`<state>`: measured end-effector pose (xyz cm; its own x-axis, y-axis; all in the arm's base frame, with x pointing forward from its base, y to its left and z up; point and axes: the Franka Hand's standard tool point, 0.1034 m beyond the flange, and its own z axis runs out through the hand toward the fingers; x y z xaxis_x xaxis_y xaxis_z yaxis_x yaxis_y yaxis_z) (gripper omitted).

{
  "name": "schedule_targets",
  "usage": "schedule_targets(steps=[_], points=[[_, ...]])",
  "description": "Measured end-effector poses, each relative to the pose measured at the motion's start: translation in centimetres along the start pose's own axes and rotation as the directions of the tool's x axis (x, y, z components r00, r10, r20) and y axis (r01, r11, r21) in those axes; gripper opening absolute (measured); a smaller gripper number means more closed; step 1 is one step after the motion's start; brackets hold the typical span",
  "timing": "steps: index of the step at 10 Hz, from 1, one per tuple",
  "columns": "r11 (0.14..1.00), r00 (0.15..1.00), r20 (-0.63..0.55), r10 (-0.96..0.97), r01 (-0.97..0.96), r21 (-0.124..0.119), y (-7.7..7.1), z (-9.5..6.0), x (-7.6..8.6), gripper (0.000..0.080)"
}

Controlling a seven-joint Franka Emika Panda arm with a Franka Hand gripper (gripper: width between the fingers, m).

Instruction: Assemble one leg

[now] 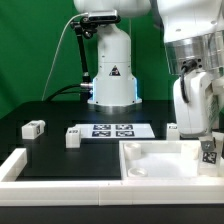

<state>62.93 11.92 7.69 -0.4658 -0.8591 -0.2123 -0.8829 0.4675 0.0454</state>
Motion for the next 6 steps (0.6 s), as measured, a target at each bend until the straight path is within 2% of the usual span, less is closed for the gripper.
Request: schedule_targets(steps=[1,2,3,4,5,6], points=[[1.000,1.000,0.009,-0.006,0.006,-0.002,0.08,0.03,-0.16,0.0296],[1.000,1.000,0.009,-0.028,0.028,-0.002,0.14,0.08,-0.21,0.0396],[1.000,1.000,0.009,-0.029,0.029,-0.002,0.14,0.09,-0.20,0.0535],[0.997,0.997,0.009,-0.082,0.082,-0.002,0.14,0.09,-0.20,0.0614],[0.990,0.990,0.007,-0.139,0.139,-0.031,0.36,0.07,-0.08,0.0614],[0.976,0.979,0.008,-0.205,0.205,-0.074,0.43,-0.03,0.00,0.0643]])
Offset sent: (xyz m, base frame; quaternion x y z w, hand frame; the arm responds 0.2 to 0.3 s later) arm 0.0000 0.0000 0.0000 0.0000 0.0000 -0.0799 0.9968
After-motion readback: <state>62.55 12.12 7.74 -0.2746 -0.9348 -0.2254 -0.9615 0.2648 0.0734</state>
